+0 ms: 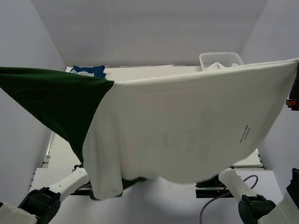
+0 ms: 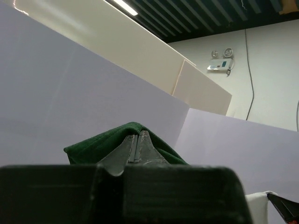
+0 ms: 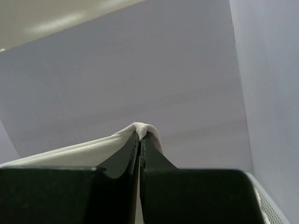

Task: Fold and stack the t-shirts
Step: Flatten out the tshirt

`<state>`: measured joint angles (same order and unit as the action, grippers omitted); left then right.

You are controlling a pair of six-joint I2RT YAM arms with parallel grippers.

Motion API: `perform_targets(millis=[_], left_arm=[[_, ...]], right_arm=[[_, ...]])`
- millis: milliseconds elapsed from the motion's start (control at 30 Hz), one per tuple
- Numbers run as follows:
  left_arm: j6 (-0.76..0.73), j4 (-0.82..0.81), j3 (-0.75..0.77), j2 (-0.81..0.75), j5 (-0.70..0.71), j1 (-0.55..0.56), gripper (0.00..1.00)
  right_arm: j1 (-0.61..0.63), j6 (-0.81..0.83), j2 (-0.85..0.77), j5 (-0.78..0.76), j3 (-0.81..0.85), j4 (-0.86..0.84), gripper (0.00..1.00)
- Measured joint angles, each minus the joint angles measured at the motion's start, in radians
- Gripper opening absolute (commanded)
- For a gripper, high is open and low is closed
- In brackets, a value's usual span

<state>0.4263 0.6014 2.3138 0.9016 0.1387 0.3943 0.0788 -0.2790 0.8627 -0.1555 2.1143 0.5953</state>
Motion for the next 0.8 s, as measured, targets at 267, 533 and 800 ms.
perform_targets(millis=[267, 533, 800], left_arm=[[-0.084, -0.140, -0.130, 0.157, 0.174, 0.014, 0.00], [-0.201, -0.325, -0.436, 0.710, 0.374, -0.040, 0.12], [-0.219, -0.172, -0.387, 1.387, 0.305, -0.099, 1.00]], right_arm=[[0.000, -0.010, 0.015, 0.080, -0.382, -0.161, 0.00], [0.009, -0.086, 0.306, 0.191, -1.041, -0.409, 0.00], [0.037, -0.052, 0.720, 0.194, -1.090, -0.494, 0.90]])
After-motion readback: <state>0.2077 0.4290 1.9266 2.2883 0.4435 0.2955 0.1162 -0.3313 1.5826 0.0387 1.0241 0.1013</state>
